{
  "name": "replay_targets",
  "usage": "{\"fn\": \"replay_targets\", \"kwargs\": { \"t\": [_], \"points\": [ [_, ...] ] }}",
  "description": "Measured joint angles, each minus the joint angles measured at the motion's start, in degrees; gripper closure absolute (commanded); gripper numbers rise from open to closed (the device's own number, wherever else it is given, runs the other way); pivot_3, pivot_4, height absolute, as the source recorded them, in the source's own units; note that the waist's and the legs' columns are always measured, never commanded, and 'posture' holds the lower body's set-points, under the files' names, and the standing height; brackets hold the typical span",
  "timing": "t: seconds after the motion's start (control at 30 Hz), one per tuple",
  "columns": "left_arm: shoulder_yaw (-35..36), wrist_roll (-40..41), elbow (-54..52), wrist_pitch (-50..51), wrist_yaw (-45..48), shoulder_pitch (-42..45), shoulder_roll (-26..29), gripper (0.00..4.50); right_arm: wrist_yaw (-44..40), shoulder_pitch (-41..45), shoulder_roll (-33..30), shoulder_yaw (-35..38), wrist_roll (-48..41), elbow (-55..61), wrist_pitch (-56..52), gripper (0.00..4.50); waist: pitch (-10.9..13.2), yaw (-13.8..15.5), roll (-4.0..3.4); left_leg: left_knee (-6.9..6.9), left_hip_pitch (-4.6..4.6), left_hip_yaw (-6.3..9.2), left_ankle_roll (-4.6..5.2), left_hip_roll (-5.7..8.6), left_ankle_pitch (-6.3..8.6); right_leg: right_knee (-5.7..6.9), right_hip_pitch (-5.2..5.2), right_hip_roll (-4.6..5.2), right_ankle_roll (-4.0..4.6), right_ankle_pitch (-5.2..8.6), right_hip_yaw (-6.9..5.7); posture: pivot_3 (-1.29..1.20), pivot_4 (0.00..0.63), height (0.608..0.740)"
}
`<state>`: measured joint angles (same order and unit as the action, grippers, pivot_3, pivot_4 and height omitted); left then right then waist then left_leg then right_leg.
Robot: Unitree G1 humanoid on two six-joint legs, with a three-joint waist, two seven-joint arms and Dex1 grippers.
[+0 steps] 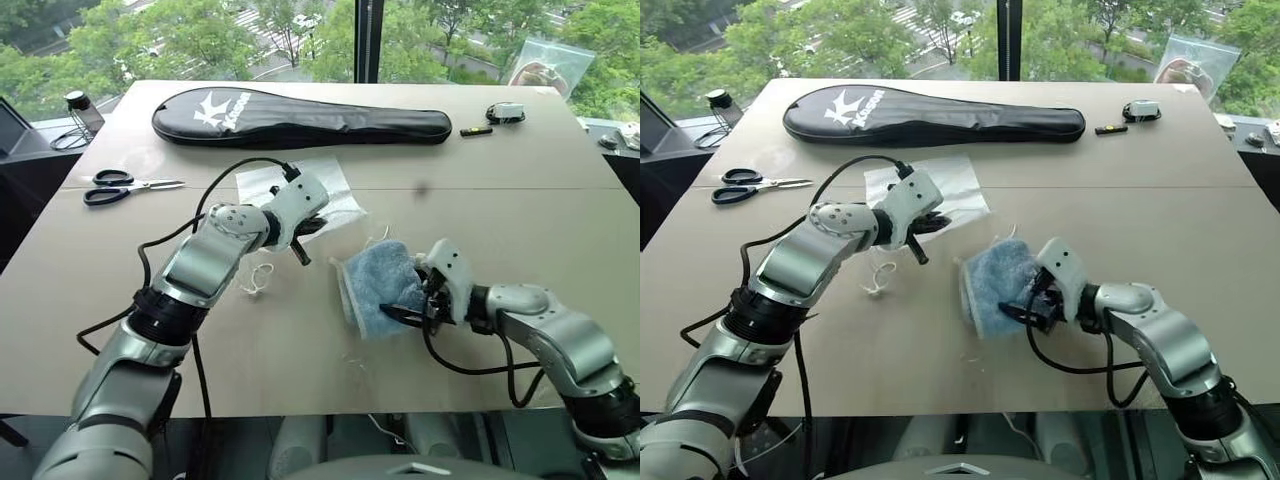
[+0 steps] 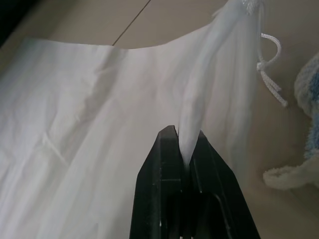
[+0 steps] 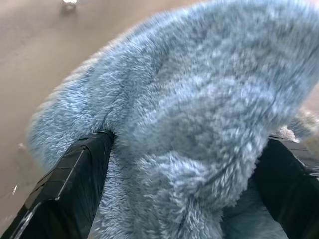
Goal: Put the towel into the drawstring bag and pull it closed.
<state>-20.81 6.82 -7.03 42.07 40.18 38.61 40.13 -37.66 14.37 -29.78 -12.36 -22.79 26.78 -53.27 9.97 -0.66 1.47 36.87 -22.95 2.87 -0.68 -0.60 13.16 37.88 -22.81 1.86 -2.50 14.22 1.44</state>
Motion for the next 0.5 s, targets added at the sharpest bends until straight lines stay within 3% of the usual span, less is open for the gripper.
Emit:
{"fn": "replay_targets", "kwargs": {
  "t": [0.07, 0.2, 0.5],
  "points": [
    [-0.10, -1.47, 1.05, -2.41, 0.48, -0.40, 0.09, 3.61, 0.24, 0.23, 0.28, -0.26, 0.12, -0.42, 0.17, 0.00, 0.00, -0.07, 0.00, 0.00, 0.00, 0.00, 0.00, 0.00, 0.00, 0.00, 0.00, 0.00, -0.03, 0.02, 0.00, 0.00, 0.150, 0.740],
    [-0.27, -6.03, 2.03, -8.07, 0.55, -0.91, 0.63, 1.86, 0.55, -0.02, 0.25, -0.97, 0.54, -0.42, 1.14, 0.00, 0.00, -0.24, 0.00, 0.00, 0.02, -0.01, 0.00, -0.02, 0.00, 0.02, 0.00, -0.03, -0.11, 0.07, 0.01, 0.00, 0.150, 0.740],
    [0.58, -12.88, -1.74, -14.11, 0.78, -9.07, 4.95, 1.86, 0.99, -1.85, -1.01, -1.71, 2.04, 0.91, 3.06, 0.00, 0.00, 0.01, 0.00, -0.01, 0.00, 0.02, 0.01, -0.01, 0.00, 0.01, 0.01, 0.01, -0.13, 0.08, -0.04, 0.00, 0.150, 0.740]
  ]
}}
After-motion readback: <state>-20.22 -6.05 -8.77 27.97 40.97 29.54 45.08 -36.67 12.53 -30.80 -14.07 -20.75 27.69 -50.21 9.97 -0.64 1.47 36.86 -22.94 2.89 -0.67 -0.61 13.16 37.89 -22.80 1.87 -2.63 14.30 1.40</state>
